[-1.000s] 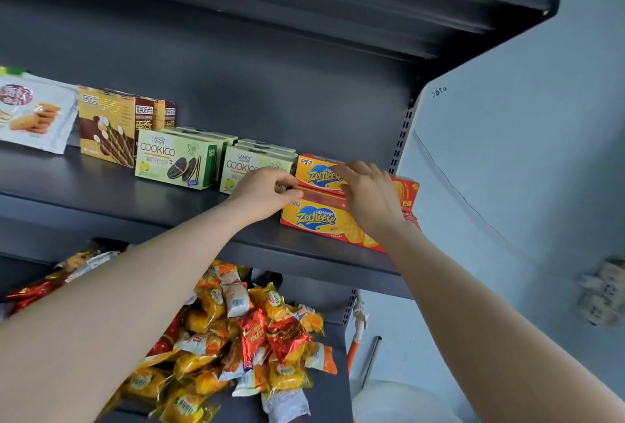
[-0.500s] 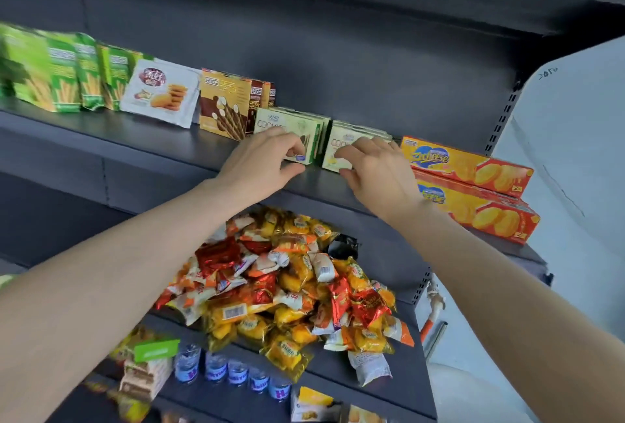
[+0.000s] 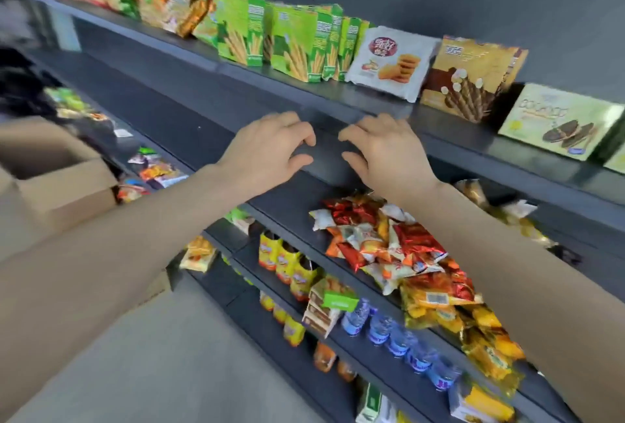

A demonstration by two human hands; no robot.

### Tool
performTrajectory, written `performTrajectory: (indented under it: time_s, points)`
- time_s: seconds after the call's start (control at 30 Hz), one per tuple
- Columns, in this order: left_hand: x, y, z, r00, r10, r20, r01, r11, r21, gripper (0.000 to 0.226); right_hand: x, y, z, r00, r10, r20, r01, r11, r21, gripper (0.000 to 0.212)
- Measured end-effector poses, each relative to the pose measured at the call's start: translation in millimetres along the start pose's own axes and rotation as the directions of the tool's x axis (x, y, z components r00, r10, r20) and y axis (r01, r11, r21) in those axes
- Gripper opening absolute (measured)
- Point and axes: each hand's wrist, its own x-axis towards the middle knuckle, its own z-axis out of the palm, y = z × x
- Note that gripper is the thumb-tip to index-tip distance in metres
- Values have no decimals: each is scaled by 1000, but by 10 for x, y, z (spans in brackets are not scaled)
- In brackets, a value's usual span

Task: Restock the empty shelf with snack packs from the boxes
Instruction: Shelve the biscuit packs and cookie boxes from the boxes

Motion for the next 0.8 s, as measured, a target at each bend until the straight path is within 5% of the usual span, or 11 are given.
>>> performTrajectory:
  time_s: [0.43, 0.8]
  points:
    - [-1504, -2549, -184, 913, -406, 30, 381, 878, 291, 25, 1743, -2208, 1820, 957, -291, -19, 276, 883, 380, 22]
    - [-1742, -4537, 325, 755, -647, 105, 590, 741, 320, 26, 3133, -3354, 3606, 884, -466, -26, 400, 727, 558, 19]
